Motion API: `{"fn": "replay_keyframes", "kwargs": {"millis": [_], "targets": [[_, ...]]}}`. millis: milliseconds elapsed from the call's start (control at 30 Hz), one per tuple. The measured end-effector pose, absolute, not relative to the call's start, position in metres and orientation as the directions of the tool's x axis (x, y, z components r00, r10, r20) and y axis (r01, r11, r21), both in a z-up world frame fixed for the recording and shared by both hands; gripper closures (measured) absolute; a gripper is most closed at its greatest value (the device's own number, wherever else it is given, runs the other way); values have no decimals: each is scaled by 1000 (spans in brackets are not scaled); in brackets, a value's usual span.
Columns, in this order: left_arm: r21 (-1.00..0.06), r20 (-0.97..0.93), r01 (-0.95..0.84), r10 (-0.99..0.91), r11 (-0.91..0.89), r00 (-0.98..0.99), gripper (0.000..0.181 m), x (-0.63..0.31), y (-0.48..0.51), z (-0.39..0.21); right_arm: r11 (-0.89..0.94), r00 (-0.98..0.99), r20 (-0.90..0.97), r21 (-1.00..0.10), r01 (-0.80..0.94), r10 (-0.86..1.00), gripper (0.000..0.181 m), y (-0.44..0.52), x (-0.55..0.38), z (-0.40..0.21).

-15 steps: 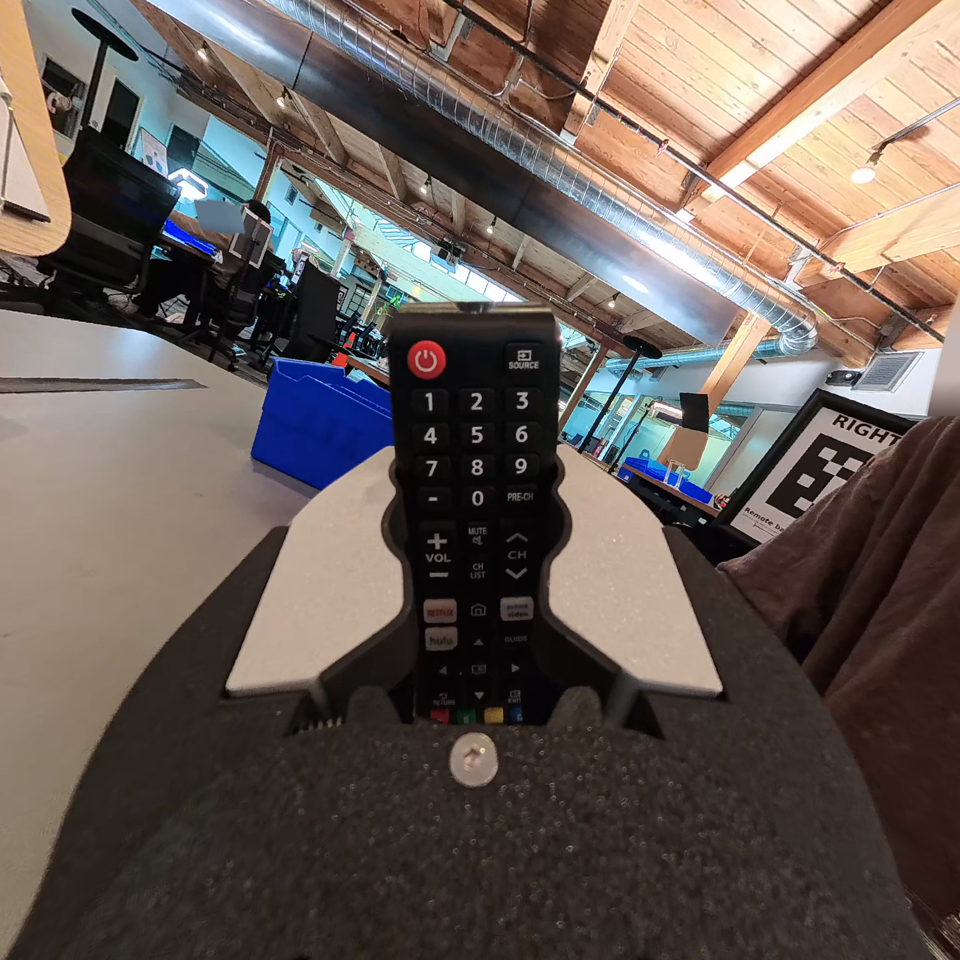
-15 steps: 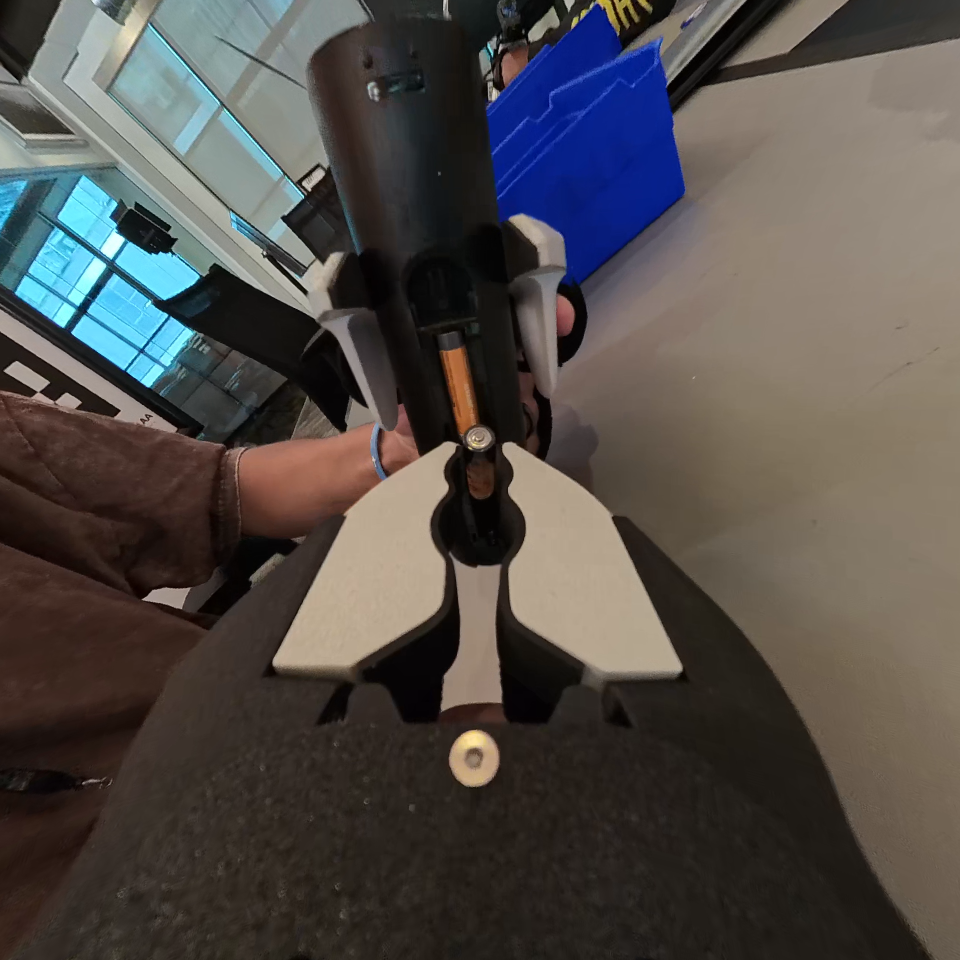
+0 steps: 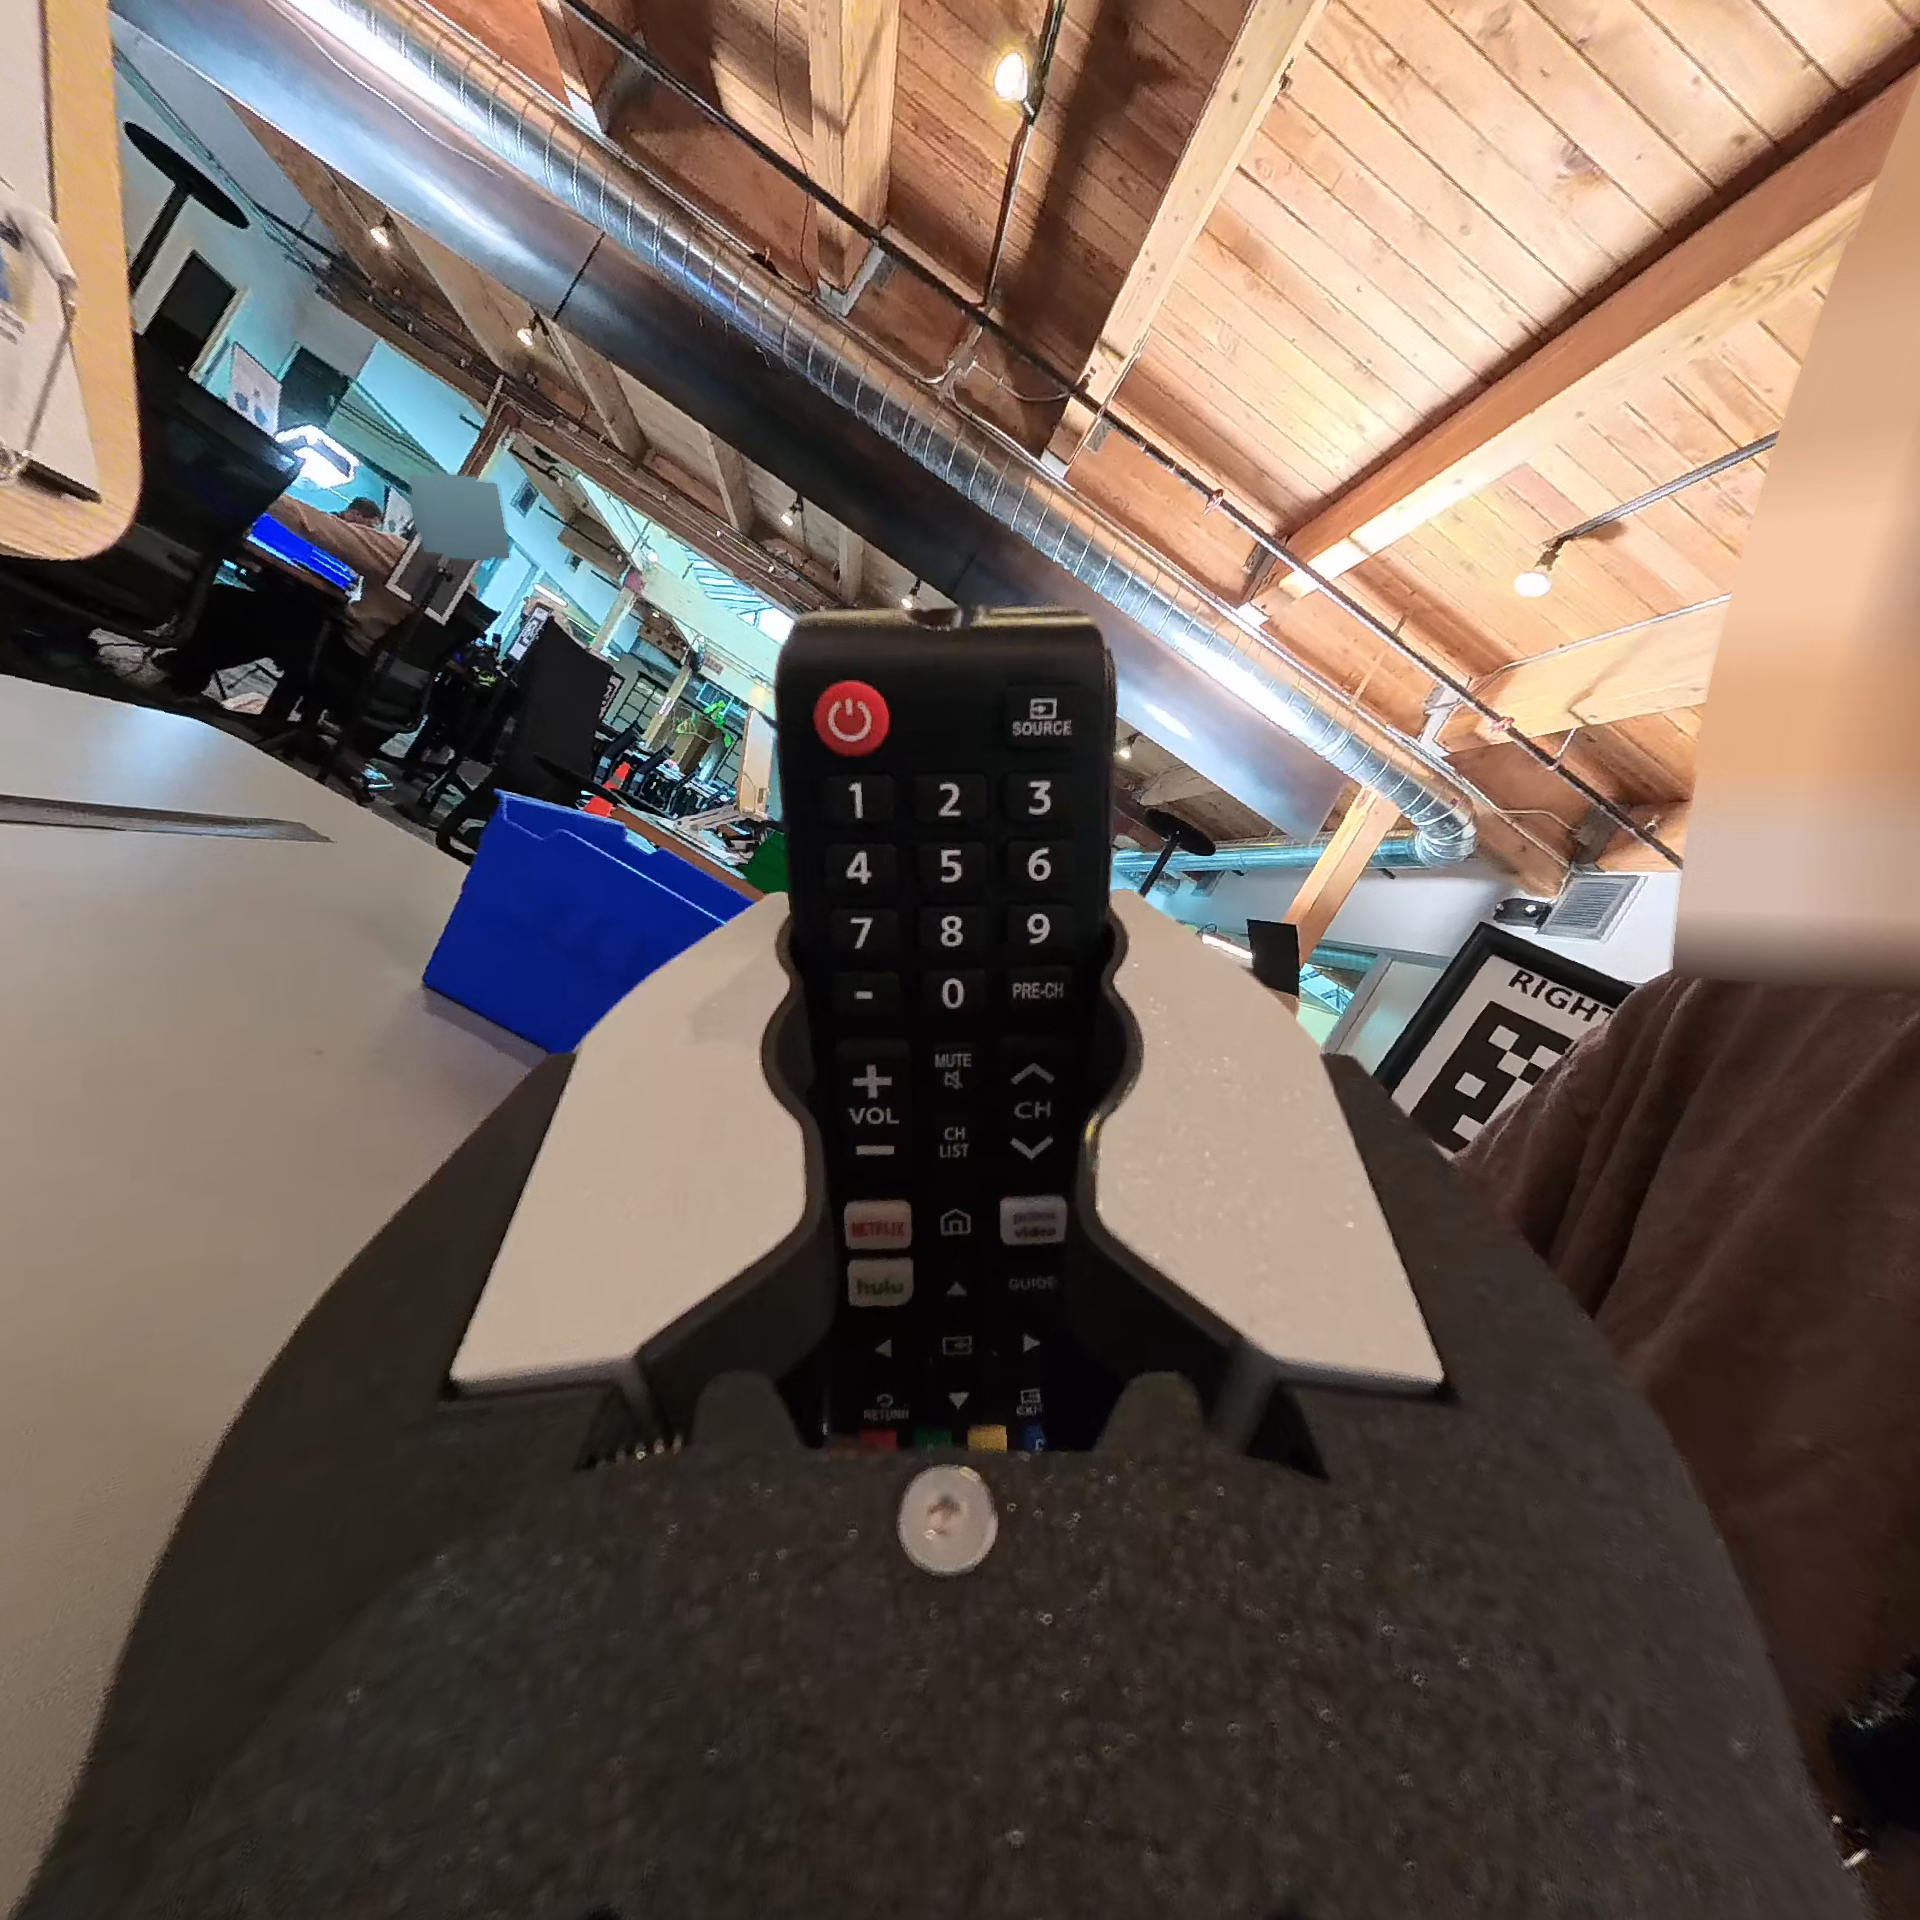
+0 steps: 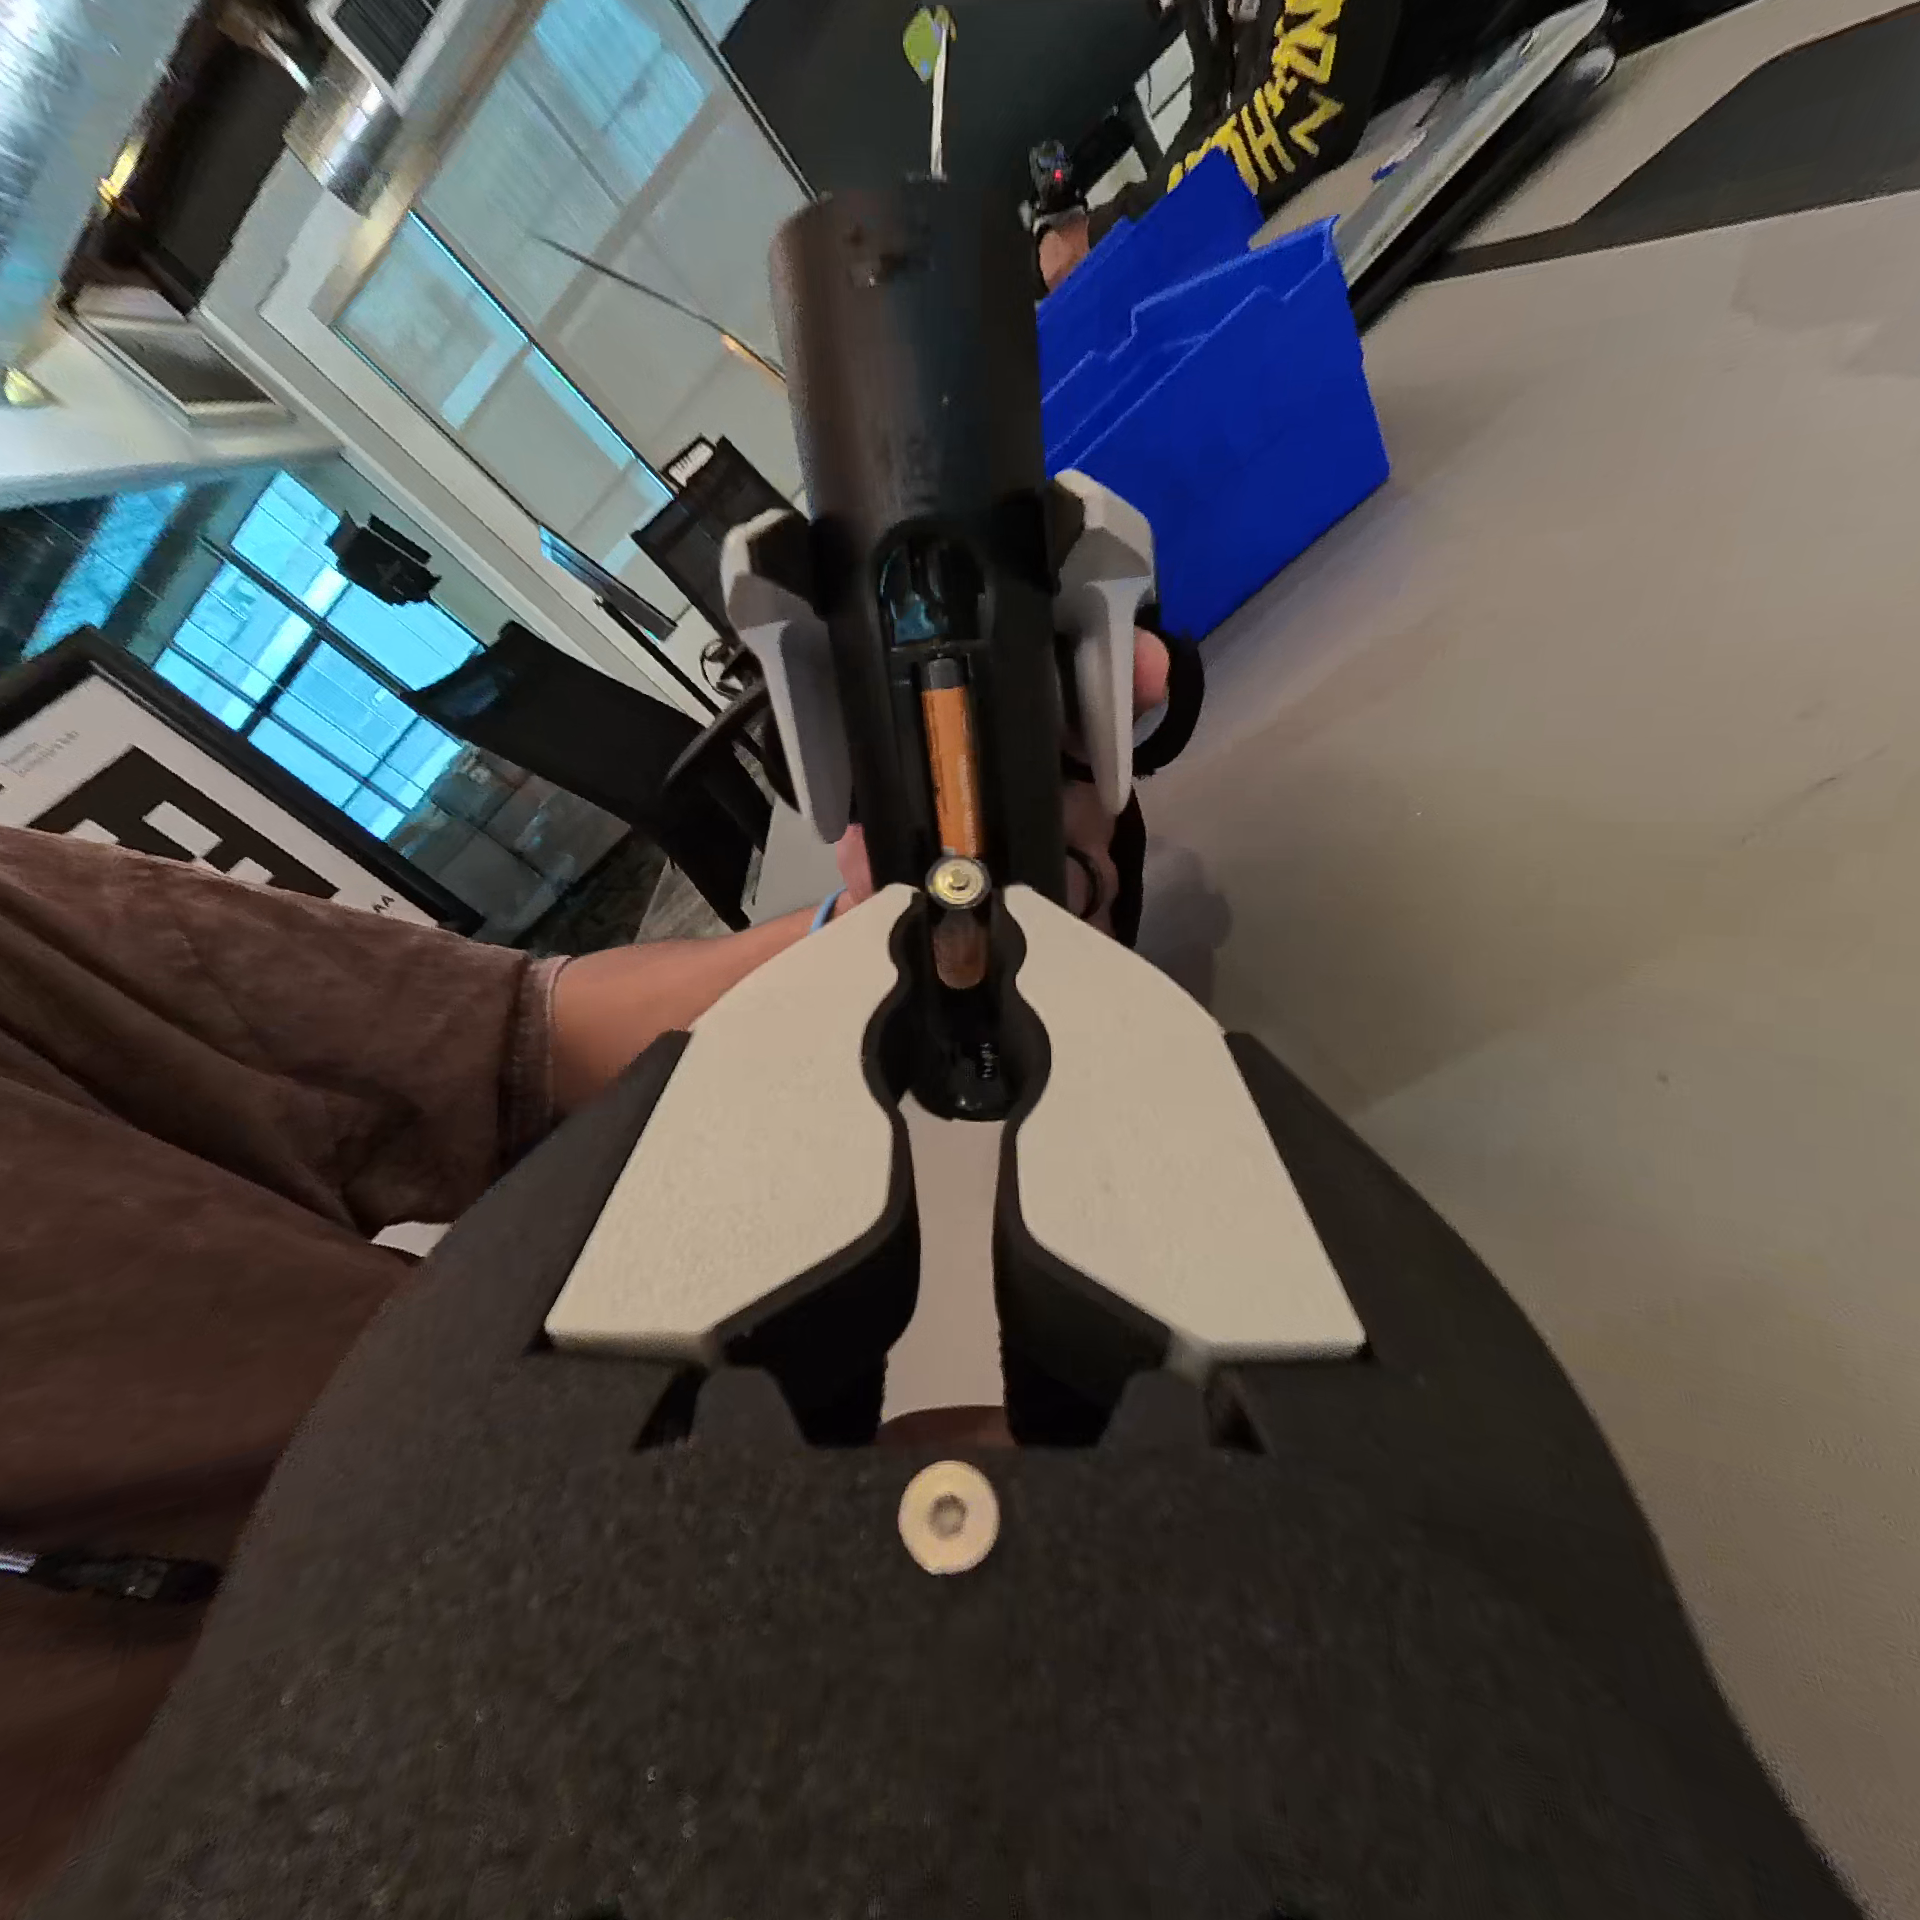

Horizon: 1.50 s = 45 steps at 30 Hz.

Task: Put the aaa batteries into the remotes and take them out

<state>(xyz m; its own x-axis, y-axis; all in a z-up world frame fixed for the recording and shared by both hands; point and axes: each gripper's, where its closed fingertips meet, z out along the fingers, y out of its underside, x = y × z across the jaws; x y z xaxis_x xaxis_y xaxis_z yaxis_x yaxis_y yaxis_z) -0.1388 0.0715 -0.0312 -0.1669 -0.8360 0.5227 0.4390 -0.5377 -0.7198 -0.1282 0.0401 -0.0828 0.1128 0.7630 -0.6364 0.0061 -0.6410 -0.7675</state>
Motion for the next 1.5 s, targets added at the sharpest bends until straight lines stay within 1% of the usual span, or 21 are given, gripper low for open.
{"fn": "replay_keyframes", "kwargs": {"millis": [200, 500, 733, 867, 1033, 1167, 1267, 1367, 1400, 1433, 1500], "targets": [[-717, 527, 442, -834, -539, -163, 130, -141, 73, -32, -638, 132, -631, -770, 19, 765, 171, 35, -133, -91], [-734, 522, 417, -838, -536, -160, 130, -135, 69, -34, -590, 184, -567, -798, 119, 803, 171, 29, -146, -104], [-763, 509, 376, -847, -526, -154, 130, -128, 64, -37, -600, 202, -566, -765, 232, 799, 171, 22, -150, -118], [-769, 507, 364, -848, -526, -154, 130, -126, 62, -38, -614, 194, -582, -745, 261, 789, 171, 20, -152, -120], [-747, 516, 388, -839, -540, -175, 130, -130, 64, -34, -631, 167, -608, -743, 224, 776, 170, 20, -154, -115], [-733, 522, 405, -834, -546, -179, 130, -134, 66, -33, -650, 127, -639, -734, 196, 759, 163, 18, -155, -112], [-729, 524, 409, -832, -549, -183, 130, -134, 67, -32, -627, 120, -616, -756, 188, 779, 164, 18, -156, -111], [-730, 525, 409, -832, -548, -177, 130, -134, 68, -32, -605, 121, -593, -771, 199, 796, 170, 19, -154, -112], [-733, 525, 407, -834, -546, -173, 130, -134, 68, -33, -602, 130, -588, -775, 191, 798, 168, 21, -152, -112], [-737, 523, 403, -835, -543, -169, 130, -134, 69, -33, -603, 137, -587, -779, 173, 798, 161, 24, -149, -110], [-749, 515, 397, -843, -530, -154, 130, -135, 69, -33, -601, 140, -585, -785, 153, 799, 161, 27, -141, -105]]}}
